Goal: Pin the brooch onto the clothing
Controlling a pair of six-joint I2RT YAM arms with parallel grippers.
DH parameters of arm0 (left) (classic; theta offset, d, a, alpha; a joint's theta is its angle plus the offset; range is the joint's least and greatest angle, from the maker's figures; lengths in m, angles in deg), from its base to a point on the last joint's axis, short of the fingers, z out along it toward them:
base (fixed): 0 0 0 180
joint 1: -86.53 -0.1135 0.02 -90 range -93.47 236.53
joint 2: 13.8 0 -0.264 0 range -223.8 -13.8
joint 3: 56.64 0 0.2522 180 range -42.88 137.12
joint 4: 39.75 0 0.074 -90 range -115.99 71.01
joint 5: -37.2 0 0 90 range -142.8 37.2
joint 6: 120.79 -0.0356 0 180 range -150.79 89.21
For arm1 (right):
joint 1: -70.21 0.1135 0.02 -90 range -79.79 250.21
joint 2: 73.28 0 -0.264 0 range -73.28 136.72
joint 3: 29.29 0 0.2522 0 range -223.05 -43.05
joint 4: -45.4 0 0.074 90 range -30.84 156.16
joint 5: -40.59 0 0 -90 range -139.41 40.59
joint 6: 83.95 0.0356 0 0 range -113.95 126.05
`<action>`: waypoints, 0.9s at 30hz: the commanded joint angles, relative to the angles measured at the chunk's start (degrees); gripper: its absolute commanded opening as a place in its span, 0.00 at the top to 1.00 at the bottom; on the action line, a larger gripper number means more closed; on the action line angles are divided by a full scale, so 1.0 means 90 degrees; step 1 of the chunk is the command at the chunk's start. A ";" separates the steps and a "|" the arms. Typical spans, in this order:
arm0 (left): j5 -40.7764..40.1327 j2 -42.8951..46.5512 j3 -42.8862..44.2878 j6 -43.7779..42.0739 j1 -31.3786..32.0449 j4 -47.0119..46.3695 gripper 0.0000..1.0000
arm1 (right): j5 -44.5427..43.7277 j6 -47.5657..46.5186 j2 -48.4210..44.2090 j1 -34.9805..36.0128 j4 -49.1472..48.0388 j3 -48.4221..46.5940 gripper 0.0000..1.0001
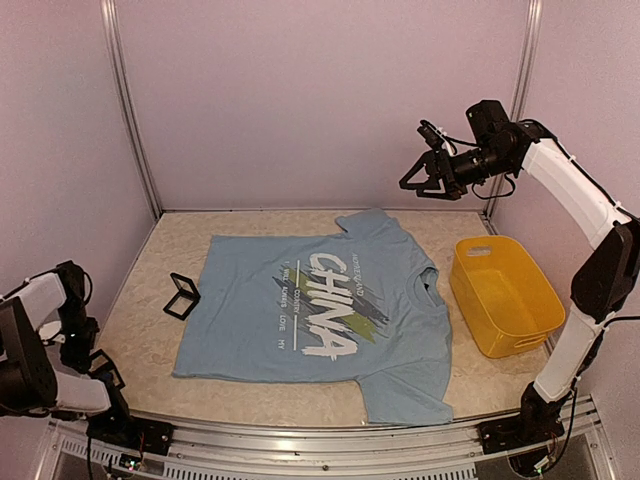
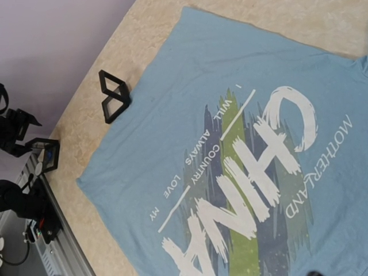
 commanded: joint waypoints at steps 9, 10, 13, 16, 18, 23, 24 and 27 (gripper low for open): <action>0.0307 -0.0167 -0.0136 0.0322 0.0659 -0.0450 0.36 | -0.0014 -0.0068 -0.0162 -0.0114 0.0062 0.0013 0.12; 0.0323 -0.0206 -0.0138 0.0406 0.0790 -0.0460 0.36 | -0.0021 -0.0076 -0.0158 -0.0120 0.0065 0.0012 0.12; 0.0382 -0.0370 -0.0138 0.0757 0.1289 -0.0532 0.36 | -0.0029 -0.0075 -0.0170 -0.0119 0.0071 0.0006 0.12; 0.0461 -0.0559 -0.0089 0.1078 0.1815 -0.0648 0.36 | -0.0032 -0.0068 -0.0176 -0.0121 0.0077 0.0012 0.12; 0.0521 -0.0710 -0.0014 0.1207 0.2048 -0.0731 0.36 | -0.0041 -0.0073 -0.0182 -0.0115 0.0090 0.0012 0.12; 0.0508 -0.1261 0.0430 0.1360 0.2557 -0.0703 0.36 | -0.0030 -0.0089 -0.0206 -0.0119 0.0083 0.0088 0.13; 0.0484 -0.1344 0.0534 0.1385 0.2657 -0.0679 0.35 | -0.0023 -0.0096 -0.0205 -0.0119 0.0077 0.0103 0.13; 0.0453 -0.1630 0.0806 0.1417 0.2927 -0.0701 0.34 | -0.0031 -0.0088 -0.0204 -0.0115 0.0067 0.0091 0.12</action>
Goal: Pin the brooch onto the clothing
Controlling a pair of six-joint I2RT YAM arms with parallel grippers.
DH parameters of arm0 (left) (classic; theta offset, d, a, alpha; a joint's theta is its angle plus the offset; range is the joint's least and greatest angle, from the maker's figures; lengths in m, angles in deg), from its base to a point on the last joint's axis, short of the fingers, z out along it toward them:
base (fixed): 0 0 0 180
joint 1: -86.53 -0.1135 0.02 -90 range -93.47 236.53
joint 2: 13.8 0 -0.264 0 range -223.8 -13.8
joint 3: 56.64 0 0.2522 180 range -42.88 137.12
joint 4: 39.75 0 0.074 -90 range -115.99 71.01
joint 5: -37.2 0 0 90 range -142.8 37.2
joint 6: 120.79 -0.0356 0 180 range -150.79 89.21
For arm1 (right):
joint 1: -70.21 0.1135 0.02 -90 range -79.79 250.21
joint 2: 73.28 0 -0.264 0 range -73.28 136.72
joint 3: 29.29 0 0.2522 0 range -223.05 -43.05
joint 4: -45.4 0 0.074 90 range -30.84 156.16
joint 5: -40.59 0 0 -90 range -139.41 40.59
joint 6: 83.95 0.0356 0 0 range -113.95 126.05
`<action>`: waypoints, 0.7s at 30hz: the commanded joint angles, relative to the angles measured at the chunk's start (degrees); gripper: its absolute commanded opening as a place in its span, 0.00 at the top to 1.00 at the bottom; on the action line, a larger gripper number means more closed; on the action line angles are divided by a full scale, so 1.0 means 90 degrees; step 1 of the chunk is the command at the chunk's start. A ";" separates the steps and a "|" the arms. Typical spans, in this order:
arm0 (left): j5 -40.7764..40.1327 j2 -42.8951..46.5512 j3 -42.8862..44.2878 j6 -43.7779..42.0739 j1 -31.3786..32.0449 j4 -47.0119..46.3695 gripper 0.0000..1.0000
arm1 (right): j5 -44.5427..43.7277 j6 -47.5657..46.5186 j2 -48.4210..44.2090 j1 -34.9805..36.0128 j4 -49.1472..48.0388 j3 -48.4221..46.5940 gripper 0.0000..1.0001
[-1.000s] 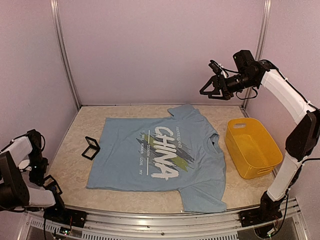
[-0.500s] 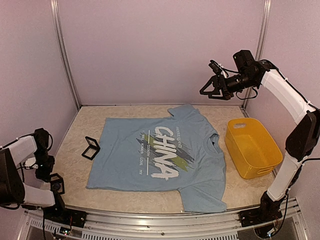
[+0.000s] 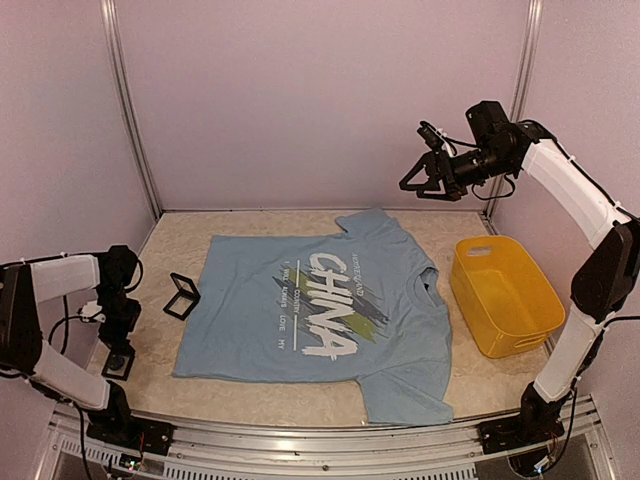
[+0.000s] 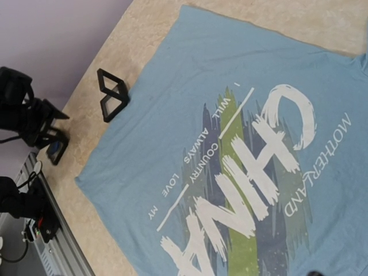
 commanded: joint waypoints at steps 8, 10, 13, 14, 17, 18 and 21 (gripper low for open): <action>0.0129 -0.0867 0.0835 0.0326 0.0994 -0.0202 0.34 | -0.0003 -0.0068 -0.0192 -0.0111 0.0047 0.0044 0.12; 0.0167 -0.0981 0.0945 0.0356 0.1145 -0.0252 0.34 | -0.0003 -0.0078 -0.0199 -0.0111 0.0038 0.0055 0.12; 0.0191 -0.1121 0.1116 0.0359 0.1254 -0.0220 0.34 | 0.0012 -0.0082 -0.0187 -0.0117 -0.0007 0.0094 0.12; 0.0177 -0.1136 0.1158 0.0354 0.1262 -0.0177 0.33 | 0.0015 -0.0078 -0.0167 -0.0114 -0.0011 0.0090 0.12; 0.0102 -0.1055 0.1150 0.0334 0.1263 -0.0165 0.32 | 0.0053 -0.0071 -0.0147 -0.0113 -0.0027 0.0058 0.12; 0.0086 -0.1019 0.1149 0.0332 0.1254 -0.0156 0.32 | 0.0051 -0.0070 -0.0143 -0.0114 -0.0039 0.0048 0.12; 0.0117 -0.0958 0.1150 0.0325 0.1253 -0.0136 0.30 | 0.0064 -0.0070 -0.0133 -0.0111 -0.0040 0.0078 0.12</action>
